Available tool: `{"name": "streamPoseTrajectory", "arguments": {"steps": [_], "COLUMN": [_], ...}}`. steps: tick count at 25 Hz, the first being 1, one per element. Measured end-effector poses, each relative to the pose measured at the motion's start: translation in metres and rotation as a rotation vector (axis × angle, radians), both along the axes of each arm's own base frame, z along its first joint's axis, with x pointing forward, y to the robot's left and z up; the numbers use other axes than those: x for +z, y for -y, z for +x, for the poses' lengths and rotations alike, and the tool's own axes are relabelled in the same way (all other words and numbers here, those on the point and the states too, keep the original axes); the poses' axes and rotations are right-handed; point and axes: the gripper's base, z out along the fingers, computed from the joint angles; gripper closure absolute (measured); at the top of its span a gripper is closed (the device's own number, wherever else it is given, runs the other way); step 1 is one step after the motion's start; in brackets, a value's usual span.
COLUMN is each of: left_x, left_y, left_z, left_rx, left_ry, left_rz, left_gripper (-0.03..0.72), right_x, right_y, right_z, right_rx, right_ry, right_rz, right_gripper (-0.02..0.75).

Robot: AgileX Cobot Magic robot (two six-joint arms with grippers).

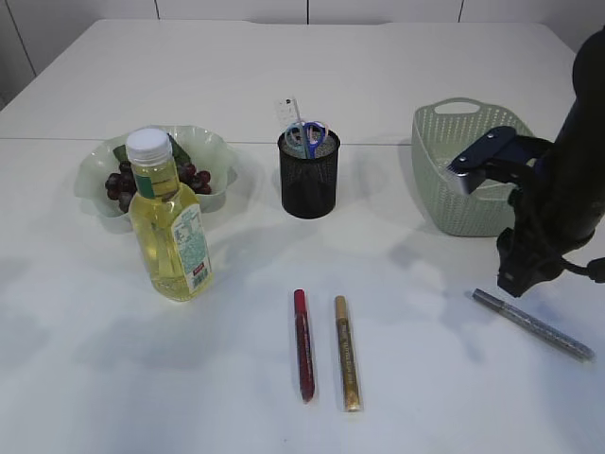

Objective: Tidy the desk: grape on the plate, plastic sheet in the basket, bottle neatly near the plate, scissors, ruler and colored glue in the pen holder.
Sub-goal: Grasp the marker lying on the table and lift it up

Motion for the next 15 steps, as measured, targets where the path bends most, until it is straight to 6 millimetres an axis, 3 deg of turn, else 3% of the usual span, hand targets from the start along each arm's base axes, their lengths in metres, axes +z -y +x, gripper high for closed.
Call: {"name": "streamPoseTrajectory", "arguments": {"steps": [6, 10, 15], "left_x": [0.000, 0.000, 0.000], "left_y": [-0.001, -0.001, -0.001], "left_z": [0.000, 0.001, 0.001], "left_rx": [-0.007, -0.008, -0.009], "left_ry": [0.002, 0.006, 0.006], "left_rz": [0.013, 0.012, 0.016], "left_gripper": [0.183, 0.183, 0.183], "right_x": [0.000, -0.010, -0.025], "right_y": [0.020, 0.018, 0.017], "right_z": [0.005, 0.007, 0.012], "right_rx": [-0.052, -0.045, -0.048], "right_ry": [0.018, -0.009, -0.036], "right_rz": [-0.005, 0.010, 0.017], "right_gripper": [0.374, 0.367, 0.306]}}
